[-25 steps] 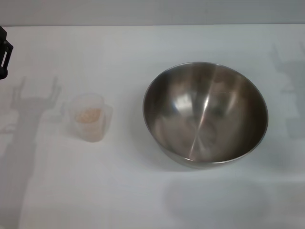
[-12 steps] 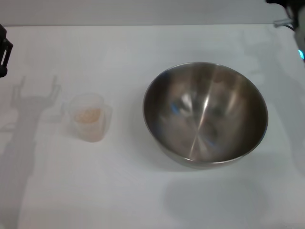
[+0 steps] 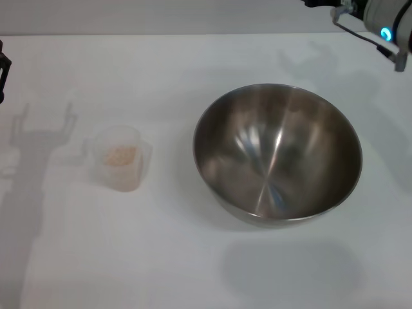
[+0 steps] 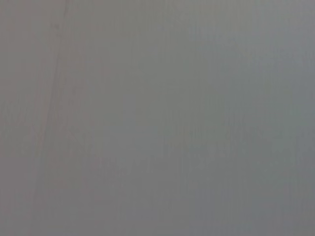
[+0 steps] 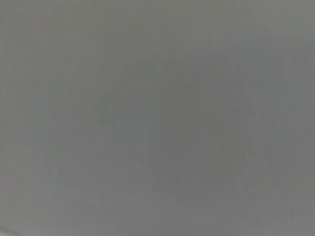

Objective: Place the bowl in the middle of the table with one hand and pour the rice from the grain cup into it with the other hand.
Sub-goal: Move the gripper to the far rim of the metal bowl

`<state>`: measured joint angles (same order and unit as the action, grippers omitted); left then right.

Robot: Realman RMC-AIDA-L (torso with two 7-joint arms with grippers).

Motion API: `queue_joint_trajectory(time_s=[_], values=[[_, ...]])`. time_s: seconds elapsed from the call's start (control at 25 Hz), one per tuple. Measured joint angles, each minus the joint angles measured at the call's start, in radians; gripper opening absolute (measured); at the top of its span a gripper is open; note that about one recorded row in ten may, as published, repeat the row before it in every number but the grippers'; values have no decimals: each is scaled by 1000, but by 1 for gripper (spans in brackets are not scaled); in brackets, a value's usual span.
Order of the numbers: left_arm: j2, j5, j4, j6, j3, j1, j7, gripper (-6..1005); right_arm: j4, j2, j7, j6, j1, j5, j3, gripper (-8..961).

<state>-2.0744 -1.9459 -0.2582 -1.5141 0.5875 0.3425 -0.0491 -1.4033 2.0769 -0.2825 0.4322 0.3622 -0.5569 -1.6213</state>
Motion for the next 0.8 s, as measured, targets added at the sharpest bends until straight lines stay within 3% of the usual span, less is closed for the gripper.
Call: queue_joint_trajectory(time_s=[0.16,0.2,0.24,0.28,0.32,0.48,0.8], values=[[1,0,1,-3,1,2,0,823,-137,-4,-11,353,54,-1,117,729],[1,1,1,-4,1,2,0,823,-170,-5,-29,559,107,-10,199,729],[1,1,1,-4,1,2,0,823,-170,-5,-29,559,107,-10,199,728],[1,2,0,-7,1,3,0,823,-170,-5,-51,731,163,-19,283,728],[1,2,0,-7,1,3,0,823,-170,-5,-51,731,163,-19,283,727],[1,2,0,-16,2,3,0,822,-72,-9,-125,1005,282,-26,457,725],[0,2,0,-24,2,3,0,820,142,-47,-189,1141,366,-11,536,720]])
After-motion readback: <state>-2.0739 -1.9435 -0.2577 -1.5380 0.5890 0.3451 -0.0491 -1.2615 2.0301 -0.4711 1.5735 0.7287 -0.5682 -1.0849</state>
